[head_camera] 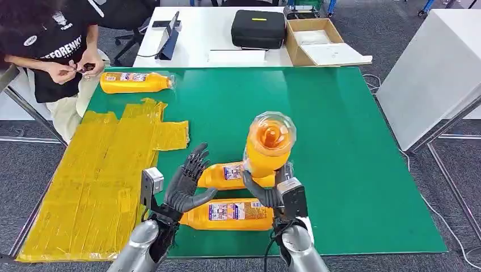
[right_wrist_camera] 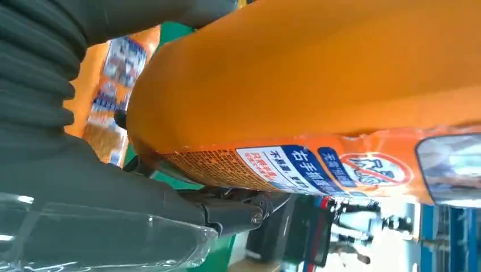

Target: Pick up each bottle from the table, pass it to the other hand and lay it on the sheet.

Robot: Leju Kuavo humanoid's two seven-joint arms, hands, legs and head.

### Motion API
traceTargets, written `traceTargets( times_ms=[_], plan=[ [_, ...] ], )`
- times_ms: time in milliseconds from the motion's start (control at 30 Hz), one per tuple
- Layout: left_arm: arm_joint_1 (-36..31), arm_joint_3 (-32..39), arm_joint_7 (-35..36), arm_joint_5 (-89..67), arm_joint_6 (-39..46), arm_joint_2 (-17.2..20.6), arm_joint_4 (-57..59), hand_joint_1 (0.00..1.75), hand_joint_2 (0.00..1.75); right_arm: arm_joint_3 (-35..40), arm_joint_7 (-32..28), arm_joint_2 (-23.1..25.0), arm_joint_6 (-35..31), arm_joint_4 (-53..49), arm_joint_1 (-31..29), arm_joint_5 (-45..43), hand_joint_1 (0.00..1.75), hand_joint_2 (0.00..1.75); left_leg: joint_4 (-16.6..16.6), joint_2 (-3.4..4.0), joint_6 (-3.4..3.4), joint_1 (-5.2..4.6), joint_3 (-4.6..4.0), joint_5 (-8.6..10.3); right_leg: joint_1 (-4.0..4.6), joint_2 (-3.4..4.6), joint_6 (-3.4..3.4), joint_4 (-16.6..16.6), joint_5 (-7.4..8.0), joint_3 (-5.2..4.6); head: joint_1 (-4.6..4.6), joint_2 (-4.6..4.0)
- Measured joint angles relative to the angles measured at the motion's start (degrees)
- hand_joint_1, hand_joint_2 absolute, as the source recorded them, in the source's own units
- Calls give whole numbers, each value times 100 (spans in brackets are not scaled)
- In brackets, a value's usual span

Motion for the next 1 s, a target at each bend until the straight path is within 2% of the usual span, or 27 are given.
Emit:
traceTargets(
  times_ms=[233, 767, 1000],
  plan=[
    [-284, -183, 44, -59, 232, -17, 52, 0, 175, 133, 288, 28, -46, 0, -25, 290, 175, 175, 0, -3, 0, 0, 0, 0, 0, -1, 0, 0, 1, 1, 2, 0],
    [-443, -210, -142, -136, 674, -50, 61, 0, 175, 135, 419, 26, -66, 0, -8, 518, 175, 175, 0, -2, 0, 0, 0, 0, 1, 0, 0, 0, 0, 0, 2, 0],
    [-435, -153, -24, -212, 940, -35, -739, 0, 175, 199, 479, 28, -116, 81, 17, 616, 175, 175, 0, -3, -1, 1, 0, 1, 1, -1, 0, 1, 0, 1, 2, 0]
  ],
)
